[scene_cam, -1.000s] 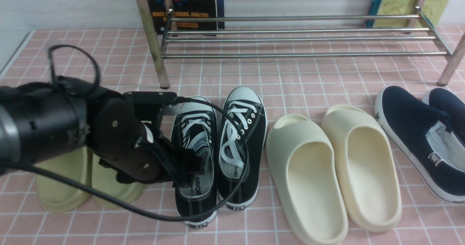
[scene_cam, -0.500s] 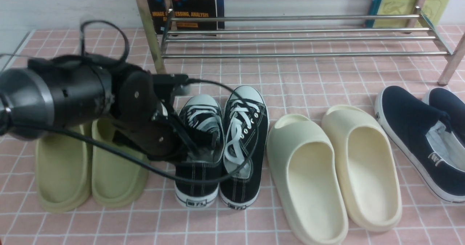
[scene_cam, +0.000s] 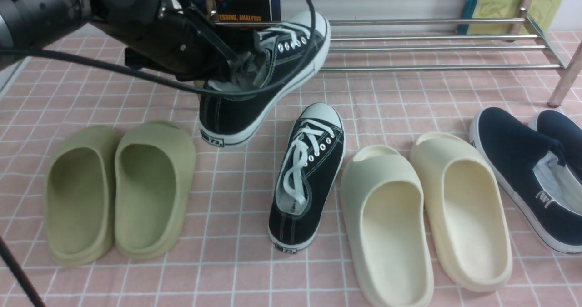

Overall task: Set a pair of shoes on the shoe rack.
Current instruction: Use the left arm to put a shoe into the shoe rack

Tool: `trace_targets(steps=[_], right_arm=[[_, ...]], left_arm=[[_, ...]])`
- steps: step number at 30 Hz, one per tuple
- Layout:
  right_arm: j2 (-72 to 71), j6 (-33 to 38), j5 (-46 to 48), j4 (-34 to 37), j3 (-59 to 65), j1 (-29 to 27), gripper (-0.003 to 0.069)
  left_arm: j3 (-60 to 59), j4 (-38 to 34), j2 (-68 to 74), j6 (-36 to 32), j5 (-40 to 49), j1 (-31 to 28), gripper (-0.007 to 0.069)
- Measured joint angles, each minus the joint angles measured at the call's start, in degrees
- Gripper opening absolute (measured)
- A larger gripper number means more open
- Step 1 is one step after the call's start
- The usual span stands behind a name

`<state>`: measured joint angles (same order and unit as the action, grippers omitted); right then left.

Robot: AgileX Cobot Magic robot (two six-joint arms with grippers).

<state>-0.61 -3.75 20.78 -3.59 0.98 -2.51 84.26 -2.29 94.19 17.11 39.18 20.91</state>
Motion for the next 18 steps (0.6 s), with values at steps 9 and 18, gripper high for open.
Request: trace_targets(steps=[9,18], right_arm=[[0.00,0.00,0.00,0.00,0.00,0.00,0.0239],[0.00,0.00,0.00,0.00,0.00,0.00,0.0239]], left_arm=[[4.38,-0.98,10.16,0.22,-4.32,-2.23,0.0015],[10.85,-2.11,18.06,1.98,-14.28,-3.74,0.0017]])
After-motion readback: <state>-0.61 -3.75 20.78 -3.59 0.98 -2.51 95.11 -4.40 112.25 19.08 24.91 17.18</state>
